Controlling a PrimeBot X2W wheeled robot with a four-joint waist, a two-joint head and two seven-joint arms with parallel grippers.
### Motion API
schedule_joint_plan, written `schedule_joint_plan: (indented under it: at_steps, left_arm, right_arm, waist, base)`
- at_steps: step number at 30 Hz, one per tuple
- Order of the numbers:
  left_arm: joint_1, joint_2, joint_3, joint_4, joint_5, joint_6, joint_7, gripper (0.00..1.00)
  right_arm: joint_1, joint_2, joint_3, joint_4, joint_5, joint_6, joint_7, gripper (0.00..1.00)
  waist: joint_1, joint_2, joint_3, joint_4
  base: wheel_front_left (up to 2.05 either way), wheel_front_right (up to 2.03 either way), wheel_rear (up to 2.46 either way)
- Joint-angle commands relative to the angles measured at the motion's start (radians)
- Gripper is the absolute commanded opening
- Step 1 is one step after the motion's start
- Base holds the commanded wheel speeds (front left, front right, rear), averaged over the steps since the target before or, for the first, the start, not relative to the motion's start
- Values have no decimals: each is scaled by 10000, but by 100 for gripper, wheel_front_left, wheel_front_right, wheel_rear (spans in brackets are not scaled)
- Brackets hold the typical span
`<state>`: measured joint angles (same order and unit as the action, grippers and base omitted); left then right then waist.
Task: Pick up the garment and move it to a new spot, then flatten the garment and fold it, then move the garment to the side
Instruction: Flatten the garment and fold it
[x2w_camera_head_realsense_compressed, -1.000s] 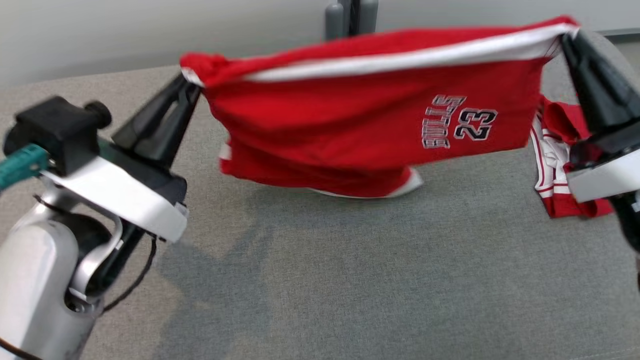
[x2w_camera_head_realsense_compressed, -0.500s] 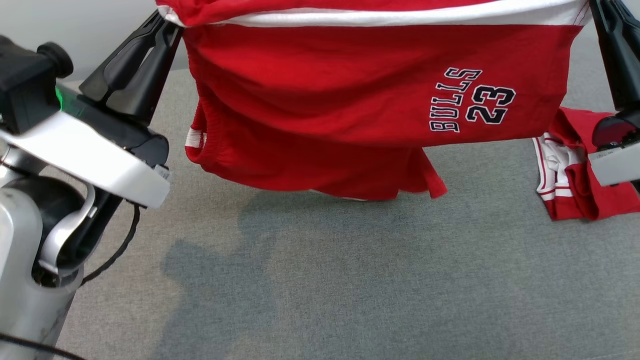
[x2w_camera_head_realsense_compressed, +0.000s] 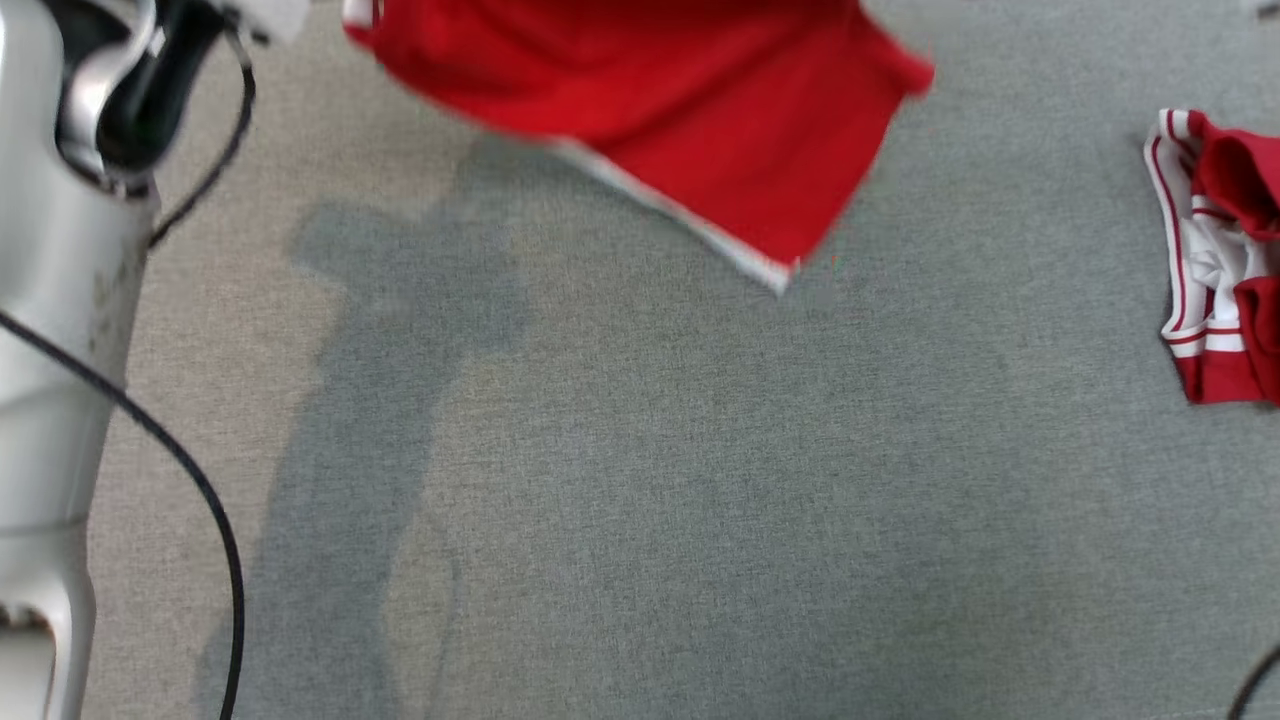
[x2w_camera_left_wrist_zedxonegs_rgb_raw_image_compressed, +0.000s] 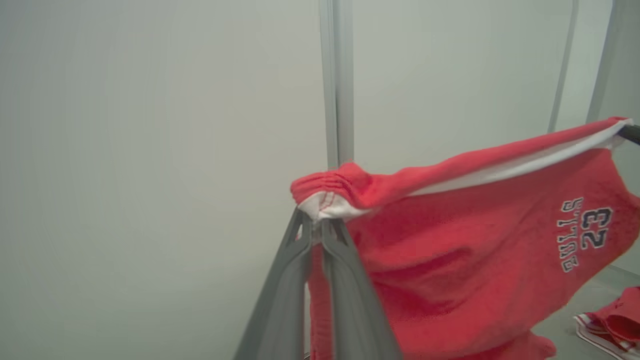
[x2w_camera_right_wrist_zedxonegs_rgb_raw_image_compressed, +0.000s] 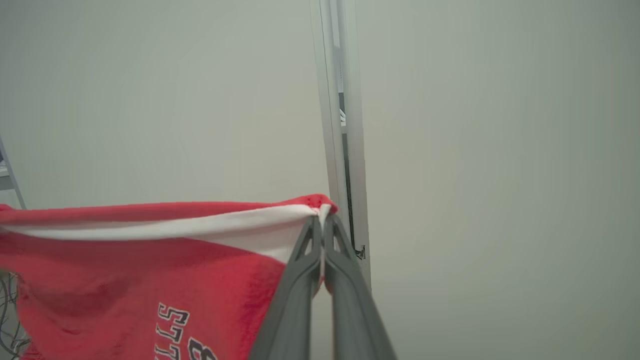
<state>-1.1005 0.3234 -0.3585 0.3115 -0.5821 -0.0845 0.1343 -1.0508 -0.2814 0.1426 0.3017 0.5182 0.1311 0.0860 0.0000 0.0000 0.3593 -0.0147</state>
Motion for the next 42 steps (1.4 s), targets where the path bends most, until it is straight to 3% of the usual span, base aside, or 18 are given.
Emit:
schedule_joint_plan:
  at_steps: [1,7,12,18,22,30,37,42]
  left_arm:
    - [-514,-51,1,549,176,-58,-283,0]
    - [-2331,-469,-101,3351,511,-212,-1603,0]
    - [-2894,-862,-219,5368,367,-316,-2091,0]
    - [-2424,-1431,-477,6642,-262,-455,-2674,0]
    - [-1124,-1741,-1010,6460,-807,-453,-3123,0]
    - [1766,-1442,-1811,5651,-1589,-458,-3776,0]
    - [4412,-861,-1874,4267,-1846,-458,-3953,0]
    - [6079,-288,-2055,2799,-1719,-60,-3832,0]
  right_arm:
    - [-574,130,5,560,-143,-7,-271,0]
    - [-2867,1021,74,3570,-571,-9,-1595,0]
    - [-3688,1591,126,5949,-549,-10,-2055,0]
    - [-3441,1814,992,7096,-104,-7,-2291,0]
    - [-2079,1544,1817,6709,677,-7,-2416,0]
    - [1587,825,3029,4948,2234,-6,-3047,0]
    - [4983,80,3156,2696,2953,-7,-3471,0]
    - [7162,-204,2602,1181,2815,-9,-3501,0]
  waist:
    - [0,0,255,0]
    - [0,0,432,-197]
    - [0,0,441,-267]
    - [0,0,937,-74]
    - [0,0,994,136]
    - [0,0,733,45]
    - [0,0,98,-163]
    - [0,0,-497,-169]
  base:
    - [0,0,0]
    - [0,0,0]
    - [0,0,0]
    - [0,0,0]
    - [0,0,0]
    - [0,0,0]
    - [0,0,0]
    - [0,0,0]
